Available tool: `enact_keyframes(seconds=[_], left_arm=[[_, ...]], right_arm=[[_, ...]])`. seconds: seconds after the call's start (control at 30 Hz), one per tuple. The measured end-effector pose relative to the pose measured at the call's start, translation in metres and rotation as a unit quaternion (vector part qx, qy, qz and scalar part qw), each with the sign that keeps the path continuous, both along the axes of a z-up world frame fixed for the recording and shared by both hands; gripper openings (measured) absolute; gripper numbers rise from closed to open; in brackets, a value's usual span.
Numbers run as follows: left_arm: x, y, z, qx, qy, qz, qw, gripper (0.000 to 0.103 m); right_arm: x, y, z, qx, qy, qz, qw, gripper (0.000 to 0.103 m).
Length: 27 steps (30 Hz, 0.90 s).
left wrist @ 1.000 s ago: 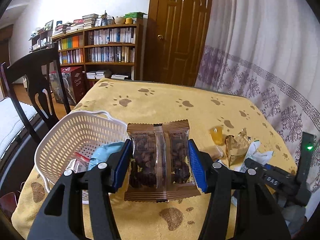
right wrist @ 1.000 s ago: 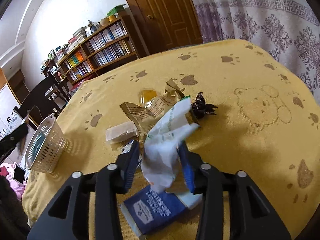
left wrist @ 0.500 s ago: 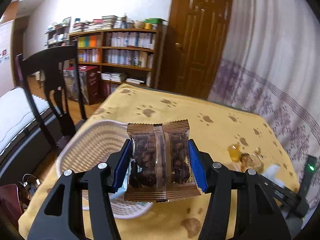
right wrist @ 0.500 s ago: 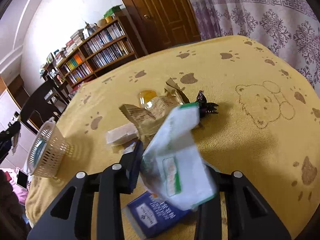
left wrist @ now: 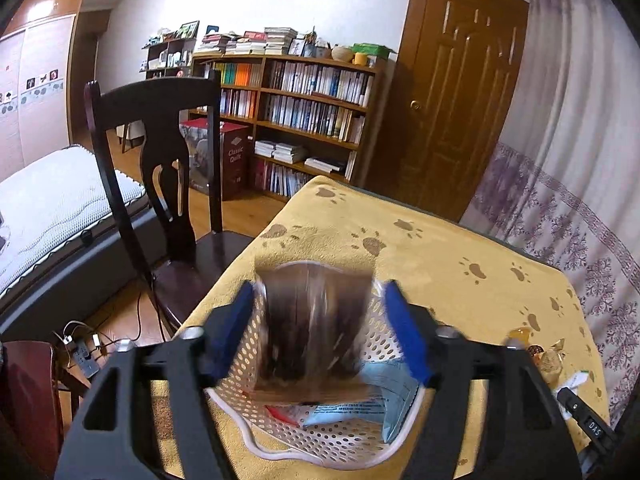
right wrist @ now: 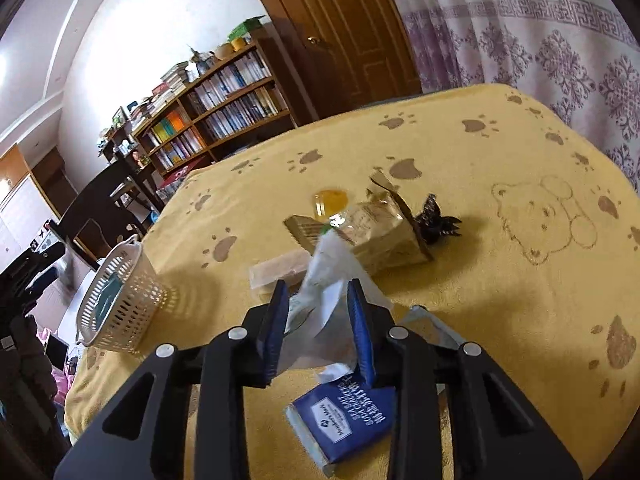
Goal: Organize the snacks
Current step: 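Carry the nut packet with the left tool into the basket and open, then carry the white-green wrapper with the right tool into the basket and release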
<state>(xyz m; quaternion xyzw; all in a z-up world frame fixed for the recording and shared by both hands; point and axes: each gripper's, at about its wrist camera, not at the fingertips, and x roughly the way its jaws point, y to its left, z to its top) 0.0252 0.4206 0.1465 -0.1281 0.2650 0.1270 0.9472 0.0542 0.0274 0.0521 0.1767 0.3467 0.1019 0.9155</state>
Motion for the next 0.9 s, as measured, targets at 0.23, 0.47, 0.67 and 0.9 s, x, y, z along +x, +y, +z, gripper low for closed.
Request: enact_keyframes(seconds=[0.23, 0.47, 0.67, 0.9], left_arm=[[-0.002, -0.003, -0.001, 0.003, -0.001, -0.007, 1.0, 0.09], [-0.001, -0.002, 0.0, -0.002, -0.002, -0.007, 1.0, 0.091], [-0.003, -0.001, 0.001, -0.008, -0.009, -0.005, 0.9999, 0.091], [-0.004, -0.001, 0.003, -0.009, -0.01, -0.005, 0.9999, 0.091]], right_arm=[[0.01, -0.005, -0.014, 0.007, 0.016, -0.007, 1.0, 0.061], [0.022, 0.01, -0.024, -0.009, 0.031, 0.01, 0.999, 0.075], [0.032, 0.023, -0.033, -0.018, 0.052, 0.029, 0.998, 0.083], [0.033, 0.043, -0.037, -0.045, 0.061, 0.062, 0.995, 0.074]])
